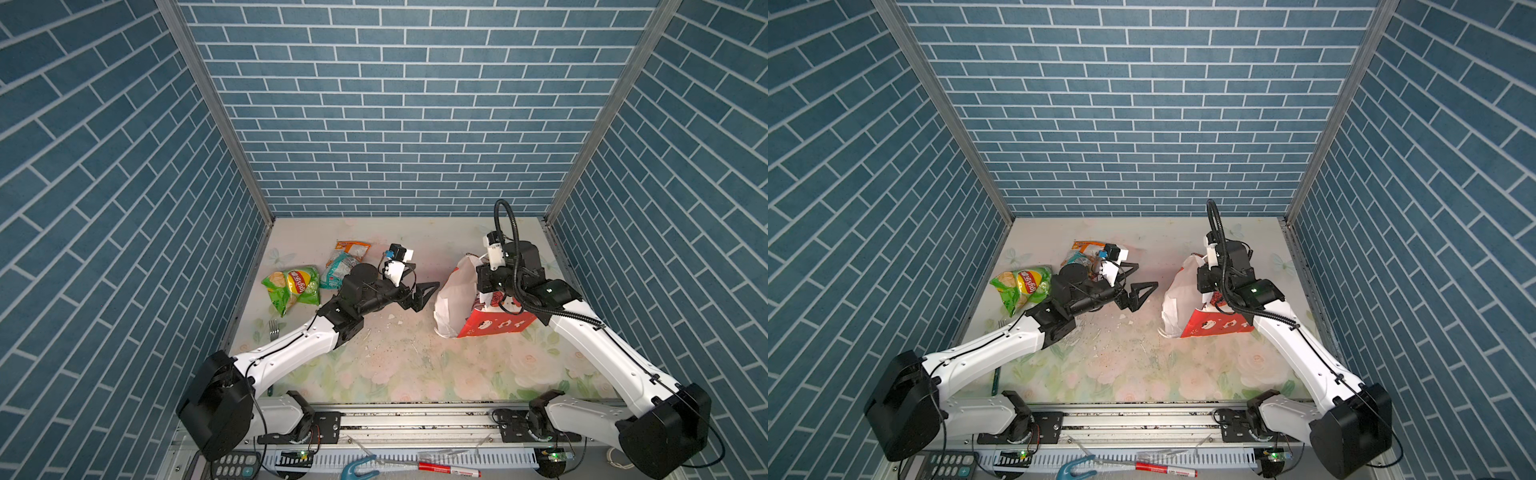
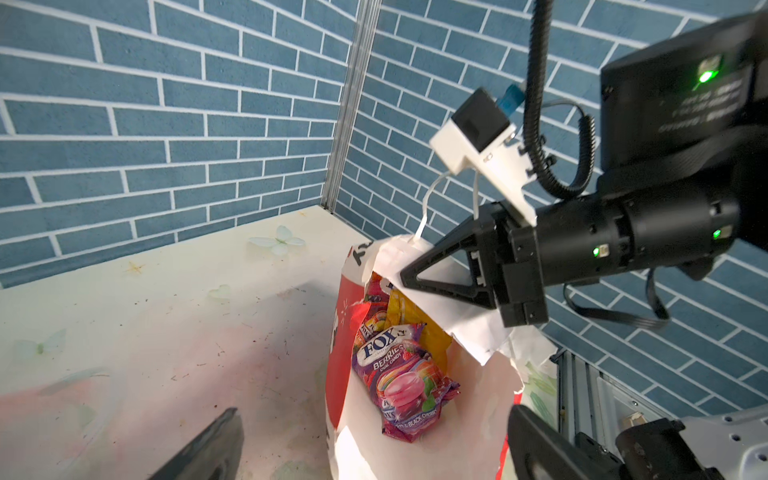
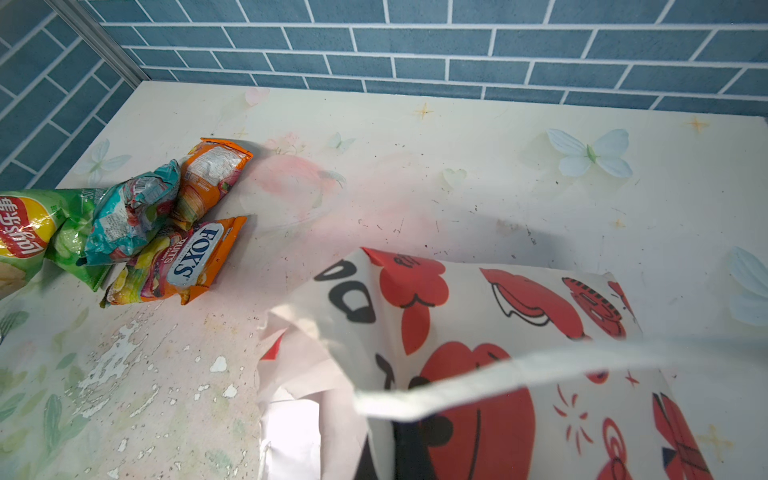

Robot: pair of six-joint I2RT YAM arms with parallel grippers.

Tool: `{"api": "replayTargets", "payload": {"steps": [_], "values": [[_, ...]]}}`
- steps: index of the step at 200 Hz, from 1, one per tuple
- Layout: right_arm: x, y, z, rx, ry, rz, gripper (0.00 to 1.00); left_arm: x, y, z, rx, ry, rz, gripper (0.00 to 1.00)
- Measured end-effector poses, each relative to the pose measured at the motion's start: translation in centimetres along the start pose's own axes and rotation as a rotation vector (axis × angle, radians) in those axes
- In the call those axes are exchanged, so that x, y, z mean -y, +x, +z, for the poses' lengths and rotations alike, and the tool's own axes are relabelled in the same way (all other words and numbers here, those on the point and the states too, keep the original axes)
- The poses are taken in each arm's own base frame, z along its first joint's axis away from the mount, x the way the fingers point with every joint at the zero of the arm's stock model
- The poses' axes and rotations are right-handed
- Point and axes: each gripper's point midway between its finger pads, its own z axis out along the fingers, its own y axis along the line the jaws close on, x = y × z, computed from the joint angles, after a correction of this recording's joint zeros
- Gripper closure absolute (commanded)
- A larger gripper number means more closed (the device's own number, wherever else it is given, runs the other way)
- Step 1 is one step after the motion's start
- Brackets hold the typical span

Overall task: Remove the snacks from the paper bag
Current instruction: 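Lower the left gripper into the bag while the right gripper tilts the bag toward it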

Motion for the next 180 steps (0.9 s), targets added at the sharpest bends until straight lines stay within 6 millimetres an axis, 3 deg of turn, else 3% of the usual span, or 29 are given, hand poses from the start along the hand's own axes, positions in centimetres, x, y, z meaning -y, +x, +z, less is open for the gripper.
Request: {"api": "replayTargets", "payload": {"steps": [53,80,180], "values": [[-0.8,-0.8,0.6,-0.022,-0.008,-0.03,1.0,-0.7,2.6,1.6,-0.067,-0.013,-0.019,0.01],[-1.1,-0.8,0.8,-0.039,-0.013,-0.051,1.0,-0.5,1.9,1.7,-0.052,-0.01,-0.014,0.0],[-3.9,-4.1,1.5,-0.066,-0.086,-0.177,1.0,-0.2,0.4,0.8,-0.021,-0.039,-0.005,0.0]]}}
